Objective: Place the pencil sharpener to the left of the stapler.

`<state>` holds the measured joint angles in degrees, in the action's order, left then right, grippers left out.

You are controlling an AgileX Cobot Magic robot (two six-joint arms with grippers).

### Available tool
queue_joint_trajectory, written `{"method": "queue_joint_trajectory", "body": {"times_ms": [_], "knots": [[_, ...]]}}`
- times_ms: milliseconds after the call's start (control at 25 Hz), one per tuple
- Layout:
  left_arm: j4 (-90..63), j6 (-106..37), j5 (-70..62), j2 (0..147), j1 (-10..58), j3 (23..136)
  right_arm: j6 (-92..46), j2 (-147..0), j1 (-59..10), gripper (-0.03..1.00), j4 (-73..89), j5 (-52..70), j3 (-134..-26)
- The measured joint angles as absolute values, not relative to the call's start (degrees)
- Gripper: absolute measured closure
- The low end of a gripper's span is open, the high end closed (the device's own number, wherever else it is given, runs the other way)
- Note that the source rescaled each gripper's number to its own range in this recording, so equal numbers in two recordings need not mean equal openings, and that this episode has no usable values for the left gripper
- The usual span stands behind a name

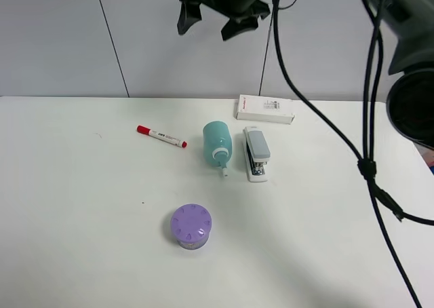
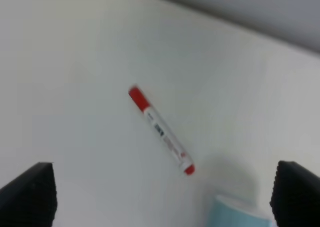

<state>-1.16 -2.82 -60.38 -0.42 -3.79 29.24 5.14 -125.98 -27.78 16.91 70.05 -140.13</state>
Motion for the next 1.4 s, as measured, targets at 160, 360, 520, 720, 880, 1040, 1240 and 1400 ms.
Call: {"method": "queue_joint_trajectory", "body": {"times_ms": [160, 360, 520, 720, 880, 1040, 1240, 1400], "knots": [[-1.2, -2.8, -60.4, -0.4, -3.8, 29.2, 2.0, -121.6, -27.8, 0.42, 9.8, 70.1, -139.7], [-1.2, -2.8, -60.4, -0.4, -3.8, 29.2, 1.2, -114.5, -25.9, 0.42, 1.9, 70.1, -130.6], [-1.2, -2.8, -60.4, -0.4, -3.8, 29.2, 1.2, -107.2, -22.2, 0.42, 0.8, 70.1, -117.9], [-1.2, -2.8, -60.4, -0.4, -3.8, 29.2, 1.2, -95.8, -16.8, 0.42, 0.8, 70.1, -101.2], [-1.2, -2.8, -60.4, -0.4, -3.8, 29.2, 1.2, -86.8, -9.9, 0.42, 0.8, 70.1, -89.6], [-1.2, -2.8, -60.4, -0.4, -3.8, 29.2, 0.7, -77.7, -2.6, 0.42, 0.0, 70.1, -79.9], [-1.2, -2.8, -60.4, -0.4, -3.8, 29.2, 0.0, -63.9, 0.5, 0.42, 0.0, 70.1, -69.6], [-1.2, -2.8, -60.4, -0.4, -3.8, 29.2, 2.2, -51.1, 0.6, 0.42, 0.0, 70.2, -60.0]]}}
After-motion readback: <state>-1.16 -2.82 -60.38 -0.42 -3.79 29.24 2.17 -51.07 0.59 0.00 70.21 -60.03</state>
